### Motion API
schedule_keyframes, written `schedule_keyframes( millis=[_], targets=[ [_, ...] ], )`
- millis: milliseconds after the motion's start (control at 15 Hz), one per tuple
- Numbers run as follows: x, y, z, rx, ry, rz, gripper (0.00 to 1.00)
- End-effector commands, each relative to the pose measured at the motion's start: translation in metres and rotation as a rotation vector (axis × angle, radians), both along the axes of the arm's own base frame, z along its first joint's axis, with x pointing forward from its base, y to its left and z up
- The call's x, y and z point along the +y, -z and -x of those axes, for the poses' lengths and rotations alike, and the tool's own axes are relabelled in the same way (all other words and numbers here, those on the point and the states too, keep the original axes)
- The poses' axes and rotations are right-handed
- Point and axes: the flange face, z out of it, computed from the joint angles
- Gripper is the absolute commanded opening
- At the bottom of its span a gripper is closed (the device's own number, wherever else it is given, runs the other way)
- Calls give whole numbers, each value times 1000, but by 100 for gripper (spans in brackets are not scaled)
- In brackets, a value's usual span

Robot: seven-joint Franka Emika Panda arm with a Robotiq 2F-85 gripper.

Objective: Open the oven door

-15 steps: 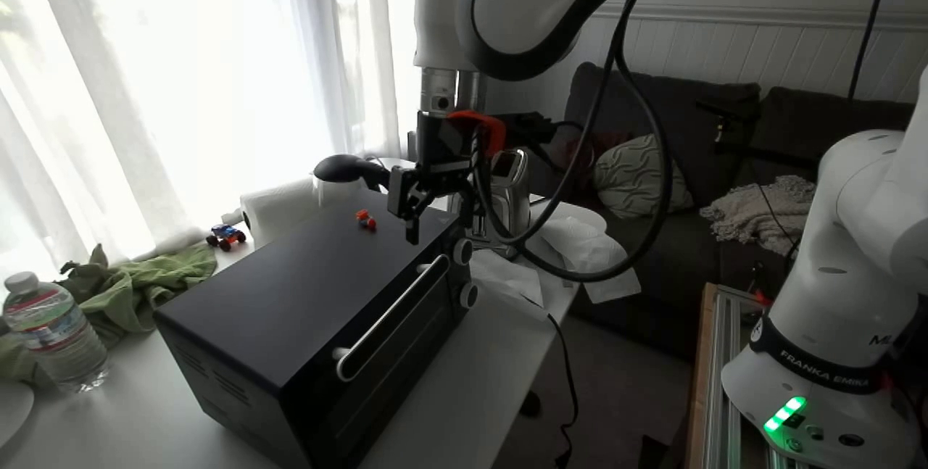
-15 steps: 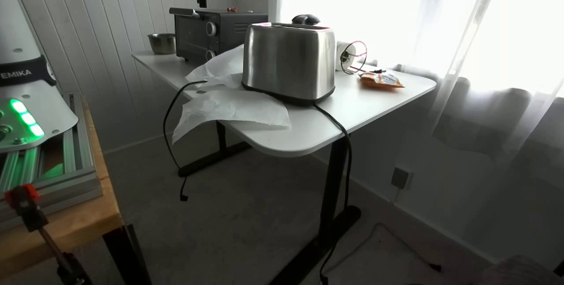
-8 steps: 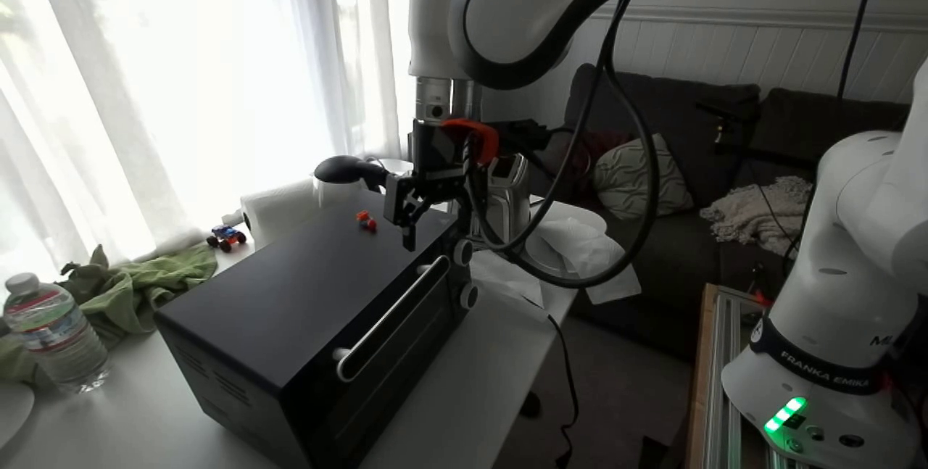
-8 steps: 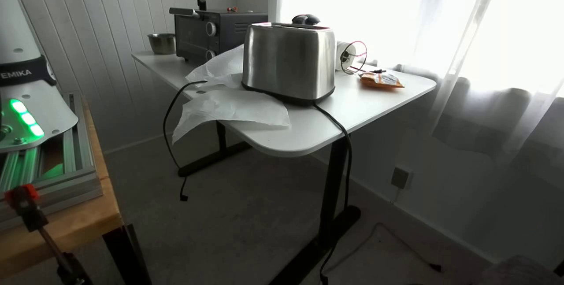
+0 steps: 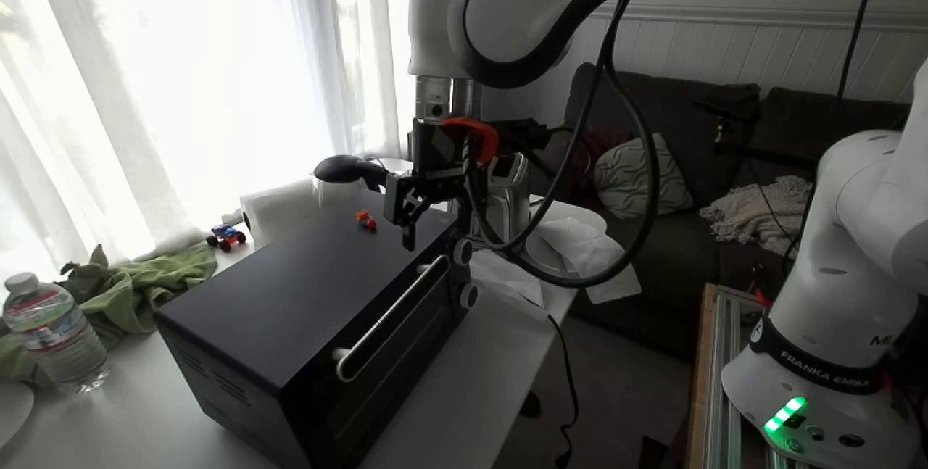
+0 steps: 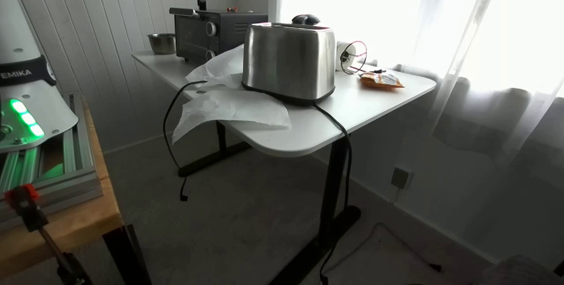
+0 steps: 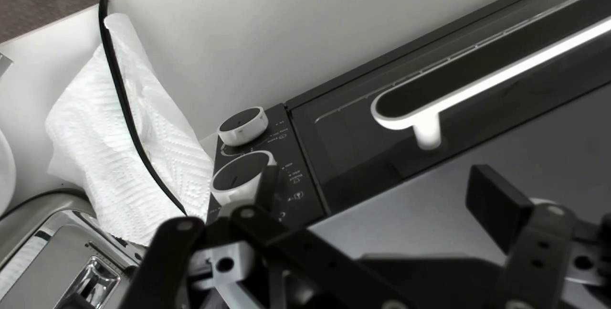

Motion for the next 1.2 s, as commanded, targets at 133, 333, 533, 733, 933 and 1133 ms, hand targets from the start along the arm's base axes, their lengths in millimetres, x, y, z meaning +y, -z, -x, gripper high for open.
schedule_keyframes(
  millis=[133,333,533,733,933,1133],
  targets=[
    [22,3,0,57,30,-36,100],
    [32,7,11,140,150,-29,100],
    [40,8,22,187,280,-22,100],
    [45,14,22,191,389,-1,100],
    [47,16,19,175,439,-10,100],
    [49,21,16,184,465,-12,100]
  ],
)
